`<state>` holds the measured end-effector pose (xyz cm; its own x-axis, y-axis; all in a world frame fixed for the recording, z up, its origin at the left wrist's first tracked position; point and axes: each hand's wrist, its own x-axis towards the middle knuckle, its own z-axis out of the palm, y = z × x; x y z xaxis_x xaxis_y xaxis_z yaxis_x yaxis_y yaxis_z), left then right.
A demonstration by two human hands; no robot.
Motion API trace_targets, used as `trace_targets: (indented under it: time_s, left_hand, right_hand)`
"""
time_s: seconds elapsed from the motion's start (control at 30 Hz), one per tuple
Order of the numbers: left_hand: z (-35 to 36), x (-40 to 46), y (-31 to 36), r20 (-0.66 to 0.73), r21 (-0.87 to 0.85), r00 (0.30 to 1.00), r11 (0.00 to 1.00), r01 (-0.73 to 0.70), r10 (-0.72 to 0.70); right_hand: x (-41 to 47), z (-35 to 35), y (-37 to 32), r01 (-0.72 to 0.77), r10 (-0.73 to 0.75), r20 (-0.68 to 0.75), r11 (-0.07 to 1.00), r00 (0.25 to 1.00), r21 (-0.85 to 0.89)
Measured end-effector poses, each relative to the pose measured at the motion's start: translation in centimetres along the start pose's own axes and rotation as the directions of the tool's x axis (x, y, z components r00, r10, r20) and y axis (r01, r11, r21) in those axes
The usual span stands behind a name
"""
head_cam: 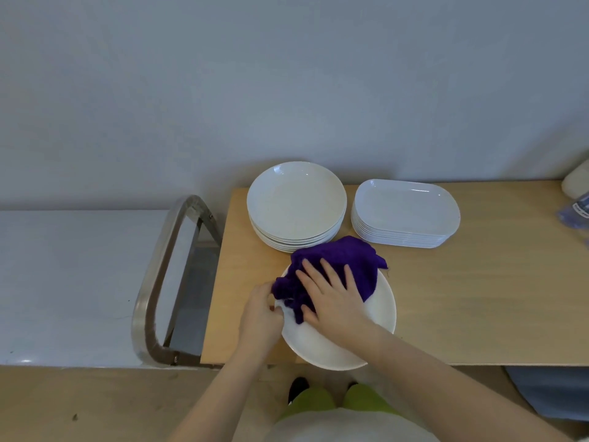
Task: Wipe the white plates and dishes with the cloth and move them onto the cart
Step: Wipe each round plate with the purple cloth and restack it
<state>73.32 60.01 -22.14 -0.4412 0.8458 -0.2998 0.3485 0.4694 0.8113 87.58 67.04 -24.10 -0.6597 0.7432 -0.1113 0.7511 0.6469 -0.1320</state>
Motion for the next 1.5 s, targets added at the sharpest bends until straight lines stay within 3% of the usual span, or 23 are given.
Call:
trace_targets:
  time_s: [0.13,0.33,0.5,0.63,0.77,1.03,1.3,1.5]
  left_hand:
    - [0.2,-0.1,0.2,-0.011,0.0,1.0,1.0,0.027,-0.027]
    - [-0.1,0.4,0.6,0.028,-0.125,0.984,0.976,0.177,-0.175]
    - [0.0,0.1,0.6,-0.006,-0.129,0.985,0.977,0.172,-0.175]
    - [-0.1,-0.2,0.5,0.005,-0.113,0.989,0.983,0.147,-0.148]
    - [-0.6,-0.1,0.5,0.059,-0.153,0.98,0.968,0.199,-0.192]
    - [-1.3,0.4,0.8,0.147,-0.189,0.963,0.949,0.253,-0.228]
    - [0.1,0.2,0.9,-0.083,0.069,0.993,0.994,0.085,-0.079]
    - [0.7,0.2,1.2,-0.095,0.167,0.995,0.985,0.049,-0.033]
  right_hand:
    - [-0.4,-1.1,2.2,-0.152,0.151,-0.022,0.985,0.988,-0.083]
    - [-3.0,-2.0,5.0,-0.134,0.136,0.034,0.99,0.99,-0.049]
    - [-5.3,-2.2,4.4,-0.177,0.177,0.06,0.984,0.982,-0.015]
    - [-3.8,-1.8,2.6,-0.267,0.267,0.021,0.957,0.964,0.116]
    - [-0.9,-1.0,0.2,-0.253,0.254,0.032,0.931,0.967,0.262]
    - [-0.9,-0.1,-2.1,-0.072,0.073,0.014,0.899,0.997,0.433]
    - [-4.3,-0.8,-2.4,0.105,-0.096,-0.043,0.916,0.994,0.388]
    - [-6.5,-1.5,-0.5,0.223,-0.229,-0.018,0.92,0.973,0.323]
